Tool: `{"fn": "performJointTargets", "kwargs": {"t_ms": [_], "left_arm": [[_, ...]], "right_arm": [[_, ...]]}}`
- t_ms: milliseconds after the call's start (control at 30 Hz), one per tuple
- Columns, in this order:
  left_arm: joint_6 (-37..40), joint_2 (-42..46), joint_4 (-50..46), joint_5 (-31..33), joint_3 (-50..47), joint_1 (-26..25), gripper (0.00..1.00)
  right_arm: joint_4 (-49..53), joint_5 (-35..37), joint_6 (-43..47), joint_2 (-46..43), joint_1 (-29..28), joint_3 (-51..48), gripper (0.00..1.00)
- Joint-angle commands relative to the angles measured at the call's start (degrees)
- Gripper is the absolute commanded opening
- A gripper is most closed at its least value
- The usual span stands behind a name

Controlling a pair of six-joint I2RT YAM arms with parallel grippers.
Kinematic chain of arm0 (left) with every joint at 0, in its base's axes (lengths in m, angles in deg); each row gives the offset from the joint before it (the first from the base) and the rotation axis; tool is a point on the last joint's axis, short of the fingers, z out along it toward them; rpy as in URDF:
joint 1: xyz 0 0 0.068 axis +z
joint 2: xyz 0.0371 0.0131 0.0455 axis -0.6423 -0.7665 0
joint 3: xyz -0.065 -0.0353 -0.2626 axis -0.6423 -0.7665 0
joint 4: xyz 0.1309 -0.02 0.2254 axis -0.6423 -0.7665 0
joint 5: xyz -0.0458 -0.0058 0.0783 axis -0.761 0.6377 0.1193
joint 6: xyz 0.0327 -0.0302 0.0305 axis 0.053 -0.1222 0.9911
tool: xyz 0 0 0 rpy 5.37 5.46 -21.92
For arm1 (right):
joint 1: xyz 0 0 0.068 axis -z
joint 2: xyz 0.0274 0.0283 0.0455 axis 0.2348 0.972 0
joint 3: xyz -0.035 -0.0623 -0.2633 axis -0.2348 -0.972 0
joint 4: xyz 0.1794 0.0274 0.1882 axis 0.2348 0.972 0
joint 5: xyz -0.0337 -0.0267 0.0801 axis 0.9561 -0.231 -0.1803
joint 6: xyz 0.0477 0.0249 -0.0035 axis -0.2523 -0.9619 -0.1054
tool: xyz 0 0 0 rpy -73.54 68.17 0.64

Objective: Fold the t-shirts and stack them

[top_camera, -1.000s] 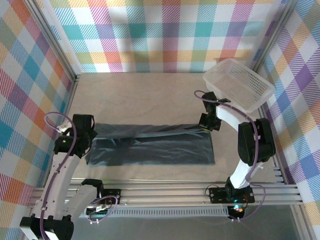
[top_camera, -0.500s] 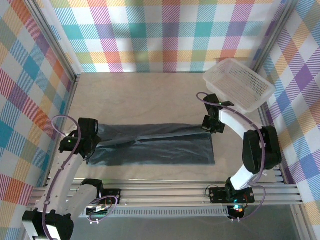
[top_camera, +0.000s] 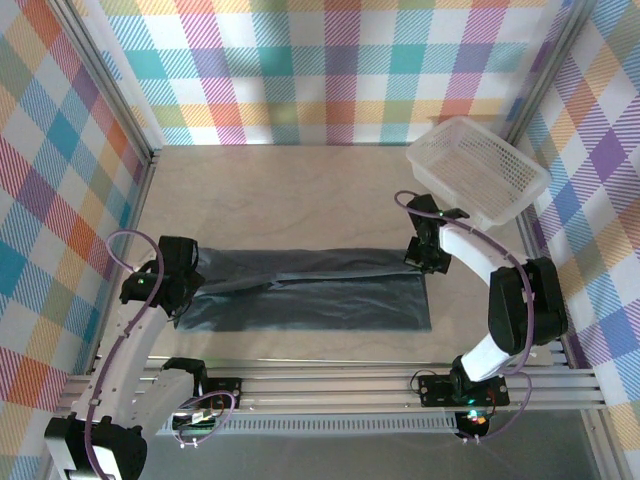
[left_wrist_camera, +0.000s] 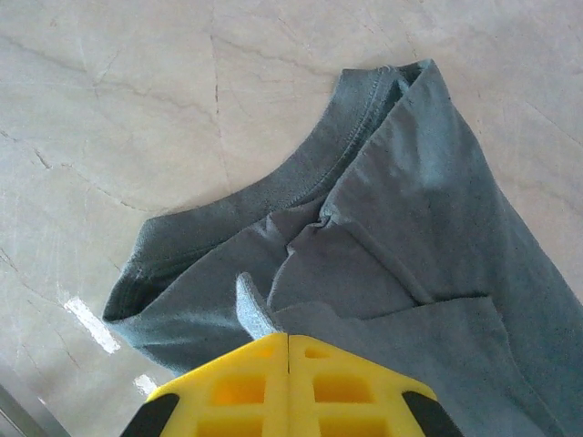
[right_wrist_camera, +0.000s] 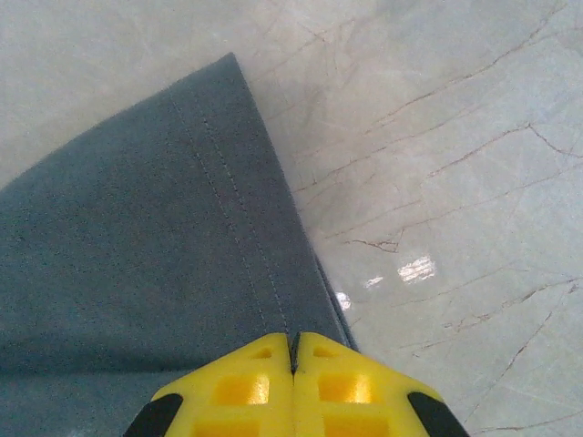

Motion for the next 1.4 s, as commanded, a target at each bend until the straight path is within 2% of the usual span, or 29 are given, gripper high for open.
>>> {"fn": "performJointTargets", "kwargs": {"t_ms": [0, 167, 267, 400, 467, 533, 600, 700, 800, 900, 1133, 1267, 1367], "left_arm": [[0.38, -0.37, 0.61, -0.41, -1.37, -0.46, 0.00], [0.72, -0.79, 0.74, -0.11, -1.33, -0.50, 0.00], [0.81, -1.05, -0.01, 0.58, -1.28, -0.46, 0.00], [1.50, -1.11, 1.26, -0.67, -1.25, -0.49, 0.00], [2.18, -1.65, 2.04, -2.29, 0.20, -0.48, 0.10], [2.79, -3.04, 2.38, -3.15, 2.87, -0.46, 0.30], [2.90, -4.98, 2.40, -3.01, 5.94, -0.48, 0.44], [3.64, -9.12, 4.13, -3.20, 10.40, -0.47, 0.49], [4.35, -14.89, 7.99, -5.88, 13.59, 1.48, 0.50], [4.74, -23.50, 10.79, -11.82, 16.84, 6.40, 0.51], [9.72, -40.93, 15.19, -17.80, 21.50, 15.43, 0.47], [13.26, -48.62, 18.68, -23.09, 23.39, 17.29, 0.50], [14.25, -52.60, 19.39, -24.19, 24.87, 17.25, 0.50]], "right_arm": [[1.78, -0.11, -1.80, 0.25, -0.32, -1.28, 0.00], [1.31, -0.44, -2.47, 0.44, -0.32, -2.57, 0.01], [1.42, -0.25, -2.47, 0.69, -0.29, -2.23, 0.05], [2.40, -0.25, -2.86, 0.01, -0.30, -1.55, 0.25], [3.08, 0.42, -3.00, -1.13, -0.29, -0.94, 0.33], [3.50, 0.89, -3.00, -2.63, -0.10, 0.12, 0.38], [3.93, 0.73, -2.91, -3.23, 0.18, 1.60, 0.39], [3.41, -0.59, -2.76, -2.71, 0.56, 4.00, 0.40], [0.93, -3.76, -2.41, -0.43, 0.91, 5.70, 0.39], [-1.96, -8.73, -2.52, 3.14, 1.82, 6.63, 0.36], [-3.85, -11.43, -1.32, 10.76, 4.94, 9.05, 0.36], [-4.31, -14.25, 0.61, 13.85, 6.42, 10.95, 0.38], [-3.49, -14.22, 1.22, 15.60, 6.71, 12.51, 0.39]]}}
